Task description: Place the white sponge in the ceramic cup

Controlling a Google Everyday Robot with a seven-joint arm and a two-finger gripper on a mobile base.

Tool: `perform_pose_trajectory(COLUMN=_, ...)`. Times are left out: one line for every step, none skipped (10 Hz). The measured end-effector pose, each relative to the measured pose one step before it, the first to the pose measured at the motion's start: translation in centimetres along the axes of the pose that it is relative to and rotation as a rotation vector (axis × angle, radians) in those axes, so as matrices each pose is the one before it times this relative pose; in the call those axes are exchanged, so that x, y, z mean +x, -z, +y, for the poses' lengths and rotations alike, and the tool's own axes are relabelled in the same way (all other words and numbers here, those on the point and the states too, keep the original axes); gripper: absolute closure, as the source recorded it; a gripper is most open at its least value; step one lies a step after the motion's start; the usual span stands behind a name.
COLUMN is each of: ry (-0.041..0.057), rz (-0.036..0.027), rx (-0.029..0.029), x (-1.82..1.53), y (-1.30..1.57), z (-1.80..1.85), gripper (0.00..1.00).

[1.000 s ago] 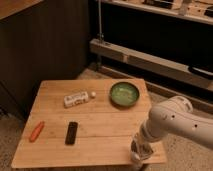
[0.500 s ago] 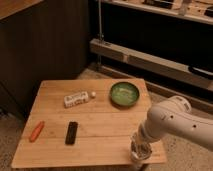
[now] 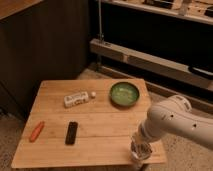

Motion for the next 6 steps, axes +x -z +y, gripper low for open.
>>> perform_pose_trajectory(ry=0.00084, rz=-0.00089, rx=-0.00130, x=-0.021, y=0.075, z=-0.017, gripper=0.24)
perform_pose_trajectory(ry=0.00181, rz=-0.00049, rx=-0.00075, x=-0.034, y=0.051, z=0.000, gripper=0.20)
perform_pose_trajectory(ry=0.00047, rz=-0.00036, rx=0.00155, x=0.023, y=0.055, z=-0.048, gripper=0.20)
perform_pose_trajectory(ry=0.00204, rz=0.00036, rx=0.00293, x=0.084, y=0.014, z=-0.040, gripper=0.20)
perform_pose_trajectory(ry=0.00367, rz=-0.00710, rx=0.00621, x=-0.004, y=0.075, z=-0.107, gripper=0.20)
perform_pose_trajectory(ry=0.00314, rz=-0.00428, rx=0.00537, x=0.001, y=0.049, z=-0.117, gripper=0.20)
